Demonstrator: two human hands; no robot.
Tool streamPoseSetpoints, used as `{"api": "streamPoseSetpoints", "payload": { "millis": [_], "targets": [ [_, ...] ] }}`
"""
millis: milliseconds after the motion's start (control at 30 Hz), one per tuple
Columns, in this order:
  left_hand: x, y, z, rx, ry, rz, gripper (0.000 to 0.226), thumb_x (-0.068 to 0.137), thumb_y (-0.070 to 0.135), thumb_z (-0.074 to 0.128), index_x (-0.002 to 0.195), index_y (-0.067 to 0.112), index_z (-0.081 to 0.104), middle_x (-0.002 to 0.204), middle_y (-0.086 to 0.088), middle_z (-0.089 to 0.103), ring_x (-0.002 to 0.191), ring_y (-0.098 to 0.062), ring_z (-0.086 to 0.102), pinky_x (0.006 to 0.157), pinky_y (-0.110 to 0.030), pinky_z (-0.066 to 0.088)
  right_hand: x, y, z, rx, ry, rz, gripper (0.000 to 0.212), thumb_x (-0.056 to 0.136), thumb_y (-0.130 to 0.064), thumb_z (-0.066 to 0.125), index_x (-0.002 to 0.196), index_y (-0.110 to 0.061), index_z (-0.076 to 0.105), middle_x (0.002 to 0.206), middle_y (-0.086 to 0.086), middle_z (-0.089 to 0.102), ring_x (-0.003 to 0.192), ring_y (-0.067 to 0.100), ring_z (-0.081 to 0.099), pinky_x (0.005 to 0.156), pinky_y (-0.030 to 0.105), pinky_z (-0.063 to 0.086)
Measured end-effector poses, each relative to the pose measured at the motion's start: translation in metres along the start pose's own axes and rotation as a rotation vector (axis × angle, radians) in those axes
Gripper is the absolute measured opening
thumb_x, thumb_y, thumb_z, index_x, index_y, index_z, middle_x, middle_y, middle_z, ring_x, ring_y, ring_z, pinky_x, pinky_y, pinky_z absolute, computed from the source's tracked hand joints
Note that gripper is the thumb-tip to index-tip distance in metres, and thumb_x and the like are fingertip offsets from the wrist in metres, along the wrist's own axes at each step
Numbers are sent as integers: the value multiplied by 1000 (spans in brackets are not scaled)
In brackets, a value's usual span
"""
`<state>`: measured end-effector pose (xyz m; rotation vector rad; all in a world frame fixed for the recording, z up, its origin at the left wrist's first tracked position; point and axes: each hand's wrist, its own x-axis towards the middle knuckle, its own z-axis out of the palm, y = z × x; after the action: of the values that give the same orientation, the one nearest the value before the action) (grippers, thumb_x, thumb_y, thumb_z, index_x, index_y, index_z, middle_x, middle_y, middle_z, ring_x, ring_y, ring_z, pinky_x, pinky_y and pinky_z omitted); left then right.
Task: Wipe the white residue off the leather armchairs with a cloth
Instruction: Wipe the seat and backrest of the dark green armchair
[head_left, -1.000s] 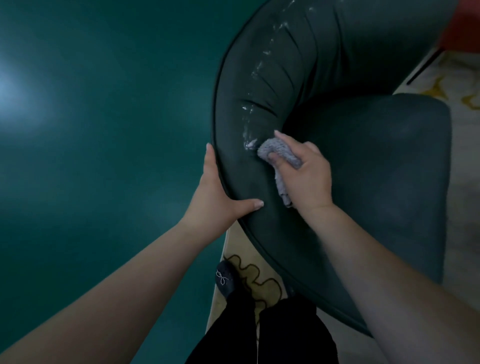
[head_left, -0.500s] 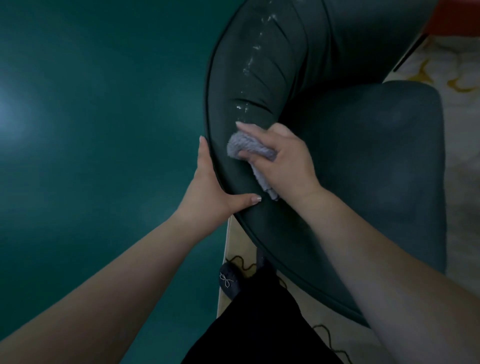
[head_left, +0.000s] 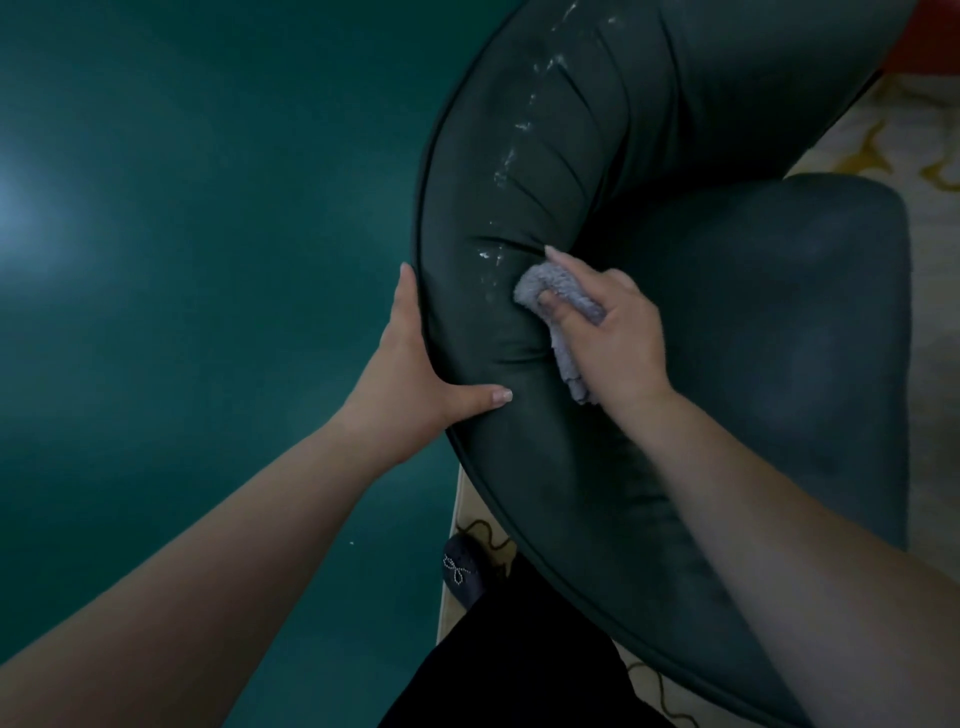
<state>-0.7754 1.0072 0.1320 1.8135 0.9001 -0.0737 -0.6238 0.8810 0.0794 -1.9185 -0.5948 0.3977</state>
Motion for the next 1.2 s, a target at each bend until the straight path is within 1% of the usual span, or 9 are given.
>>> {"api": "streamPoseSetpoints", "payload": {
  "millis": [133,300,467,667,767,867,1000,1100,1200],
  "targets": [
    [5,1,0,7,-13,-4,137,60,32,89,151,29,-13,140,28,21,124,14,28,81,10,27,4,-17,22,-28,-95,-198,45,82,-48,60,126,-53,51,84,-12,45,80,4,55,82,21,49],
    [11,4,-3,5,-6,-14,139,58,32,90,151,30,-13,144,25,21,123,14,28,80,13,23,25,0,5,-59,54,-33,39,86,-38,64,125,-42,59,84,-10,45,79,6,55,80,15,44],
    [21,8,-4,7,-5,-20,139,58,34,89,151,28,-14,144,24,20,123,15,28,82,10,26,34,-16,27,-38,-86,-202,45,83,-49,59,127,-52,50,82,-16,41,79,-1,53,81,12,44],
    [33,17,-7,24,1,-40,140,57,35,90,151,27,-14,149,21,19,125,13,26,80,12,24,45,1,9,-35,-14,-116,42,84,-43,64,125,-49,55,81,-16,39,78,2,50,81,11,41],
    [41,23,-8,63,28,-31,139,58,34,89,152,23,-13,152,17,18,129,8,27,94,1,26,53,-12,22,-8,-60,-189,46,81,-47,60,126,-52,50,81,-16,38,79,4,52,81,13,44],
    [48,28,-9,74,31,-30,138,59,34,89,152,24,-12,154,14,19,129,6,29,91,2,26,56,6,9,-53,-73,-160,43,85,-38,65,125,-48,55,80,-14,38,78,4,51,80,18,44],
    [60,33,-17,109,37,-13,137,59,35,89,152,25,-11,157,14,16,134,4,26,96,-5,23,59,4,3,52,-34,-94,43,84,-30,68,120,-51,58,81,-17,40,77,0,52,81,13,41],
    [71,37,-21,141,30,21,135,60,37,88,152,24,-10,157,13,16,132,6,25,95,-2,23,65,-15,22,59,-111,-191,43,82,-39,65,122,-52,56,83,-11,40,73,6,54,73,17,47],
    [84,40,-29,118,-6,50,135,60,35,89,153,24,-9,152,20,19,131,8,28,95,2,26,70,-11,19,31,-47,-86,40,85,-34,67,123,-44,60,82,-12,38,77,8,52,78,21,47]
  ]
}}
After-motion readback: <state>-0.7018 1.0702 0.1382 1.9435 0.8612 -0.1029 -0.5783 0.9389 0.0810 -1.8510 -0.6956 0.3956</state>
